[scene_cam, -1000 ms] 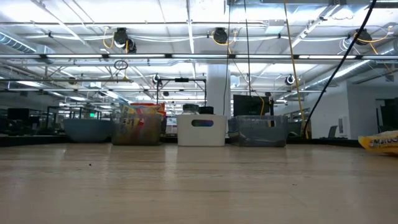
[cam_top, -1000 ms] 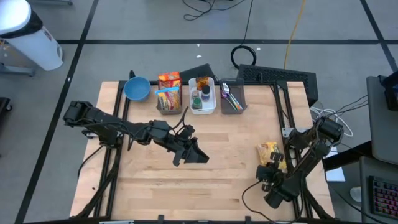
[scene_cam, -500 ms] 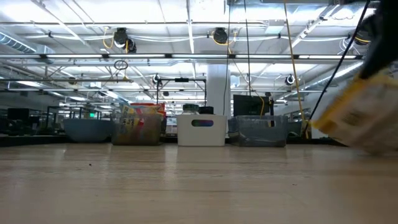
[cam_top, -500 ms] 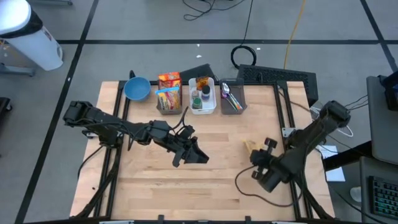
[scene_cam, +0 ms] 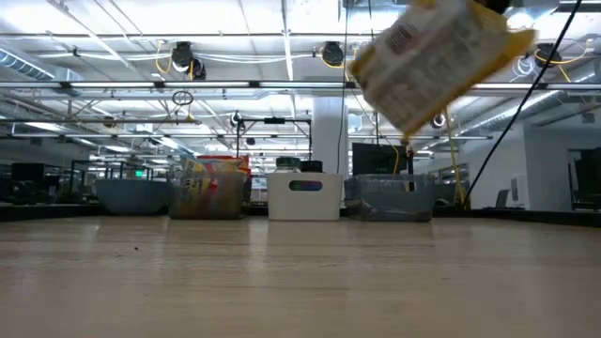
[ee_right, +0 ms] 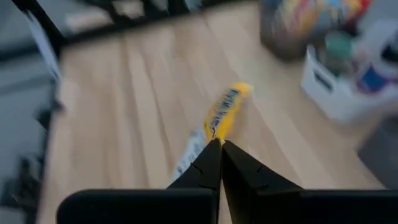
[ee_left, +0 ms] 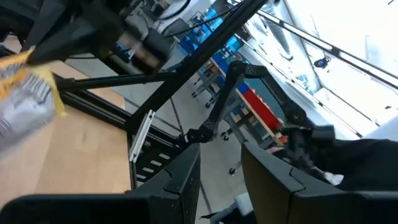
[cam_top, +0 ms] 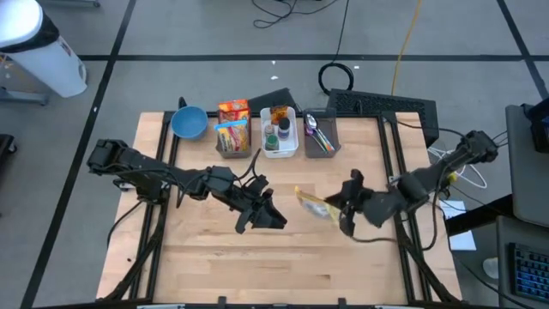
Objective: Pick & Place Food Item
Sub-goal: Put the yellow noodle pack into the left black bin
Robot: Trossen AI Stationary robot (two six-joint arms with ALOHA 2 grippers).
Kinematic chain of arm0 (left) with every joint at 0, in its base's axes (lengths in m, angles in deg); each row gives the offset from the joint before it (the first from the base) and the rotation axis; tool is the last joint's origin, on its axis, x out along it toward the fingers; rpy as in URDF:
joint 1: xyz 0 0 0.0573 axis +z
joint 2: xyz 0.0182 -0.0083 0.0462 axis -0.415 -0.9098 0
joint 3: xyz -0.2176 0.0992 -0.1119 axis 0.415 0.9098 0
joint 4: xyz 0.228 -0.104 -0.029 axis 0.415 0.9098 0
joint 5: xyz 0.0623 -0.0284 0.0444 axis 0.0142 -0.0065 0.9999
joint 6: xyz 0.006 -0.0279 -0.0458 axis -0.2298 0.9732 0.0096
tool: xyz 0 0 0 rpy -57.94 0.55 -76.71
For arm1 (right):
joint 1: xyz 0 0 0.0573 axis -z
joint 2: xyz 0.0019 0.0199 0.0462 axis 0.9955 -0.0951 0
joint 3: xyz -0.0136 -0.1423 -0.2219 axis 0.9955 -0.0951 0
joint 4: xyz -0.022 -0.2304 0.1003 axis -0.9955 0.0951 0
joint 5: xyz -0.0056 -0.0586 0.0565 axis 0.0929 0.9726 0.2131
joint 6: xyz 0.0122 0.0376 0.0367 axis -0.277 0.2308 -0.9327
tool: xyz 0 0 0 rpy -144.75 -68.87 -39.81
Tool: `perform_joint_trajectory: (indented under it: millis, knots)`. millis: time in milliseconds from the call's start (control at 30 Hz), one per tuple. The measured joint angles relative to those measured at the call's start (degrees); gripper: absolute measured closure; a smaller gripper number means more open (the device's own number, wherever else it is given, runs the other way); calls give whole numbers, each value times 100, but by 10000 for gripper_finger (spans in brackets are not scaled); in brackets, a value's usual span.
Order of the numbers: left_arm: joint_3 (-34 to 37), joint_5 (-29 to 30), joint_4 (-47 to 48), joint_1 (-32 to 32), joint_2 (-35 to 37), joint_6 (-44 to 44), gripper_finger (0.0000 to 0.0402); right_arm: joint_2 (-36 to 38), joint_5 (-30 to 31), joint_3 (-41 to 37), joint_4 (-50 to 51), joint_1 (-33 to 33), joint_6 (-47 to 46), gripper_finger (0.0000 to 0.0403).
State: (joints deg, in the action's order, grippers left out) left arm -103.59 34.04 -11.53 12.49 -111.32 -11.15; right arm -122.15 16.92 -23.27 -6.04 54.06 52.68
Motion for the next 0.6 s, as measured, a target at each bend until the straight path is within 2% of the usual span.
perform_joint_trajectory:
  millis: [200,400,600]
  knots:
    - [0,4,25,20,0,-260,279,239,-471,7,-1426,377,771,403]
    - [0,-61,133,215,0,-292,279,237,-1392,7,-2044,599,735,403]
    - [4,-494,177,430,49,-269,279,388,-1476,7,-2955,566,890,403]
